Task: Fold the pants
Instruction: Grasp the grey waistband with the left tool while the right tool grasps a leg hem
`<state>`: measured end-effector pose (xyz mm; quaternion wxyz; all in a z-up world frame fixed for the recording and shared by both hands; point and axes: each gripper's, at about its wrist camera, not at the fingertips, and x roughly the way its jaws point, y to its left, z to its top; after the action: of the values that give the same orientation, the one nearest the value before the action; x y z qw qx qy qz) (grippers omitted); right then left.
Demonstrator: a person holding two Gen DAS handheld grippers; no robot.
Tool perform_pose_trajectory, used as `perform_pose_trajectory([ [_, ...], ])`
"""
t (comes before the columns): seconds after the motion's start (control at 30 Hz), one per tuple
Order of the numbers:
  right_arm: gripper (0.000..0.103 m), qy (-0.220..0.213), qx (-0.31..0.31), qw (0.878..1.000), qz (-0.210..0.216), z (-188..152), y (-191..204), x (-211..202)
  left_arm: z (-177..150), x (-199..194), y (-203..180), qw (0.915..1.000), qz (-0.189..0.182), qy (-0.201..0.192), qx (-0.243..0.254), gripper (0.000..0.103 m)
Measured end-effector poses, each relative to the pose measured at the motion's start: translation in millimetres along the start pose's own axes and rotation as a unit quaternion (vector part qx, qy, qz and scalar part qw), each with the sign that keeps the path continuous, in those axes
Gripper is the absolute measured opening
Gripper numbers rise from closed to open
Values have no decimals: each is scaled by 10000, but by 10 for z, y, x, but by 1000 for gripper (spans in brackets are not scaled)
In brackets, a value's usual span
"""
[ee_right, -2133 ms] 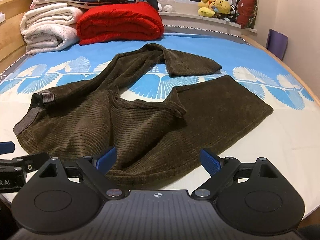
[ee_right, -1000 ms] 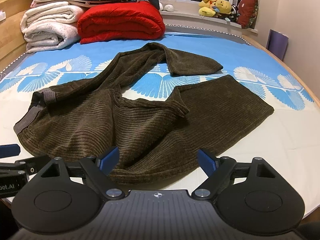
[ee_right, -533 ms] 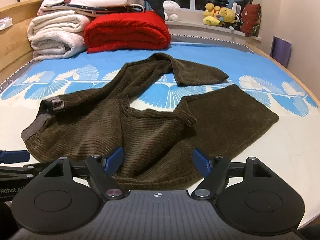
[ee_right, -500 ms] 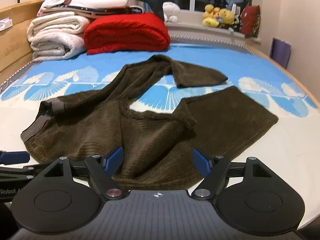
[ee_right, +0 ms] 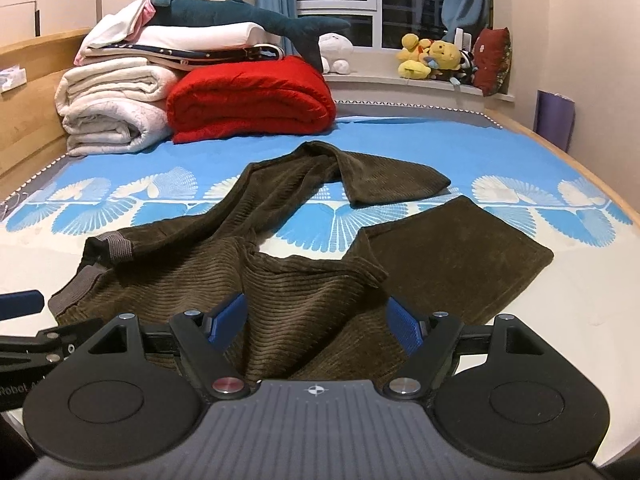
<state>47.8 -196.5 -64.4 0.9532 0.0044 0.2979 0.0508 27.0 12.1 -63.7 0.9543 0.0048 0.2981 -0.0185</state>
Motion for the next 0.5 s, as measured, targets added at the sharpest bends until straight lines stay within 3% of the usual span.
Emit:
perform_pose_trajectory([
  [0.1, 73, -103, 98, 9999, 2, 47, -58, -42, 157, -24, 111, 9999, -150, -33, -28, 82],
  [0.27, 69, -435, 227, 9987, -99, 351, -452, -108, 589, 97, 520, 9985, -37, -391, 381, 82],
  [0.4, 69, -477, 498, 9957, -624, 612, -1015, 85, 776, 540, 1114, 9999, 96, -83, 86, 82],
  [0.5, 70, -41, 1184, 9890, -884, 625, -1512, 399, 621, 938, 1546, 9993, 288, 148, -203, 82],
])
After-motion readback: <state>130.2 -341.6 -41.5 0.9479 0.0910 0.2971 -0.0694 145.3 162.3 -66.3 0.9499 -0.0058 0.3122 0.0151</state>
